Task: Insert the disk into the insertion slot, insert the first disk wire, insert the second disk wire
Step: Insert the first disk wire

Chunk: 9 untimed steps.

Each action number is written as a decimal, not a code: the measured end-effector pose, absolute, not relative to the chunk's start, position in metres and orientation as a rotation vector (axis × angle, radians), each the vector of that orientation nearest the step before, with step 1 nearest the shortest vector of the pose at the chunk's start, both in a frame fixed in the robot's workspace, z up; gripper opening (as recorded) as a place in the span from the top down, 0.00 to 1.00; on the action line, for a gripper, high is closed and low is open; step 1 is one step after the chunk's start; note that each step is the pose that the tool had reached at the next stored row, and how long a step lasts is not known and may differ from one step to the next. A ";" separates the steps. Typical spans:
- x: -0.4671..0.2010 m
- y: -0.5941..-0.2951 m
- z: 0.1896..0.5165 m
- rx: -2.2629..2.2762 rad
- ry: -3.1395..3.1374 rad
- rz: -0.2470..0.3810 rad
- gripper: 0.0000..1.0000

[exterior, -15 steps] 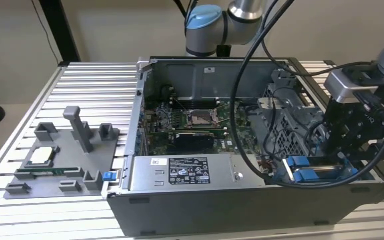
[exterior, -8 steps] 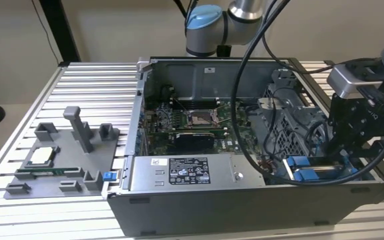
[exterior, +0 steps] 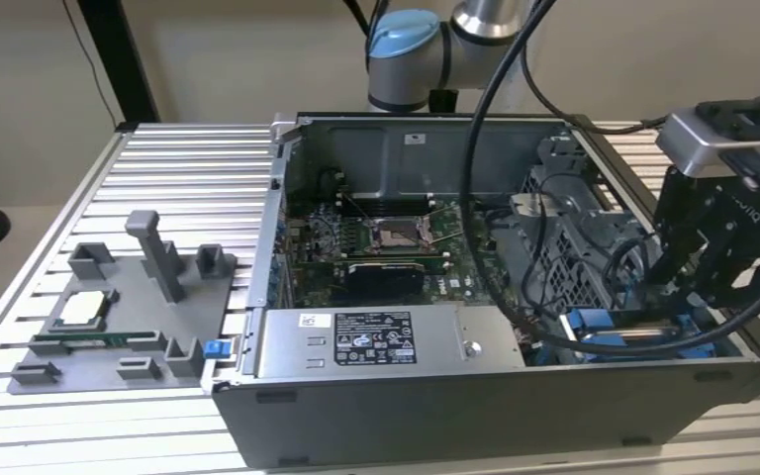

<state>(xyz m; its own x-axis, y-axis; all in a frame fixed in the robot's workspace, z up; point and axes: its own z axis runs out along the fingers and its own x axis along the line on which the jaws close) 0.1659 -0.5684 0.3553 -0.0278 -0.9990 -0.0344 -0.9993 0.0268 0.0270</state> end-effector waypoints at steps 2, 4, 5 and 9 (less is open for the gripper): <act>0.166 -0.568 0.361 -2.187 2.247 0.067 0.00; 0.166 -0.568 0.368 -2.187 2.247 0.067 0.00; 0.166 -0.568 0.370 -2.187 2.247 0.067 0.00; 0.166 -0.568 0.372 -2.187 2.247 0.067 0.00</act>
